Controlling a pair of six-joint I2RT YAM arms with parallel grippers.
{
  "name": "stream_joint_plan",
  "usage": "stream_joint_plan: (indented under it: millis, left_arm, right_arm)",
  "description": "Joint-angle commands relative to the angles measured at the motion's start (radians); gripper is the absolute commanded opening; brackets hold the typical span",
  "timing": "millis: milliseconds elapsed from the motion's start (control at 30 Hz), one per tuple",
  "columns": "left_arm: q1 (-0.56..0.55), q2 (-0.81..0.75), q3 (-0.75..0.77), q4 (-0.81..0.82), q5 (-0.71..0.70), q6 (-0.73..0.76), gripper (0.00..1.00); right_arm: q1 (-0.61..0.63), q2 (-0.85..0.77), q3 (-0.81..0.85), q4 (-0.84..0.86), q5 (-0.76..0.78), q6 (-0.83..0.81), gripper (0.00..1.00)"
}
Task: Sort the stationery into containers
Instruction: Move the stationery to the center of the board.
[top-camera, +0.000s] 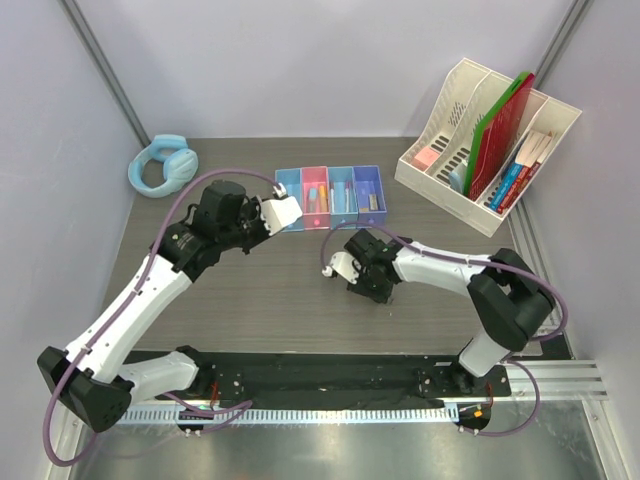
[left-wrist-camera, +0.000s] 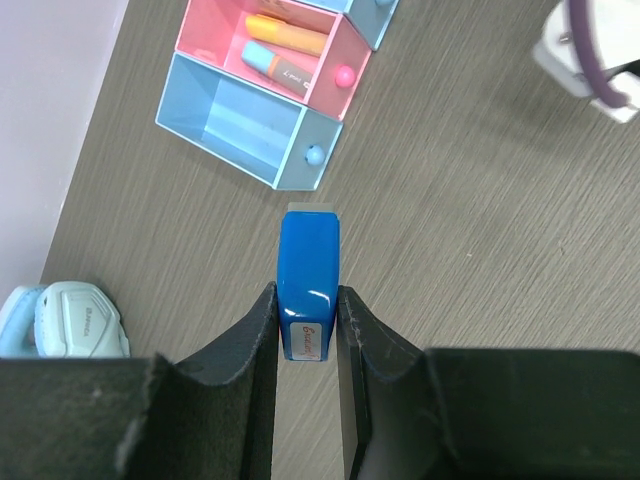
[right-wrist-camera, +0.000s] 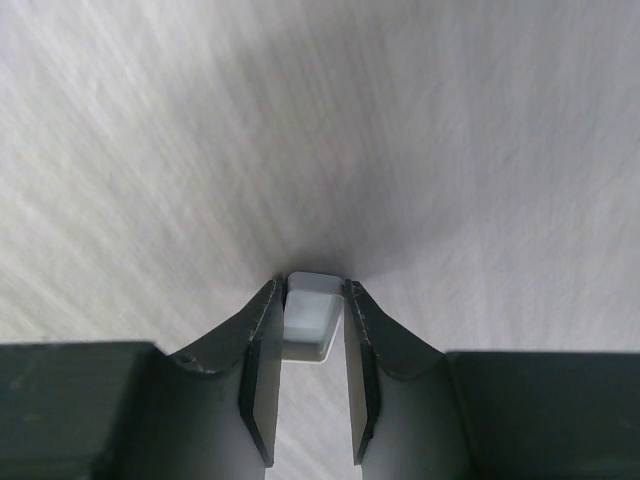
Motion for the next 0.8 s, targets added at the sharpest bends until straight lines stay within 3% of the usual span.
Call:
stream_joint_plan:
  millis: [0,433,767]
  left_arm:
    - [0.004,-0.029,-0.010,0.006,-0.024,0.003,0.00]
    - [0.085,-0.104,-0.024,-0.037,-0.051,0.038,0.00]
    - [0.134,-0.127,-0.018,-0.054,-0.032,0.028,0.00]
  right_arm:
    - [0.002,0.104,0.113,0.061,0.006,-0.059,0.15]
    - [0.082,0.455,0.491,0.035,-0.024,-0.177,0.13]
    - [0.163,0.561,0.673,0.009,-0.043,-0.202,0.12]
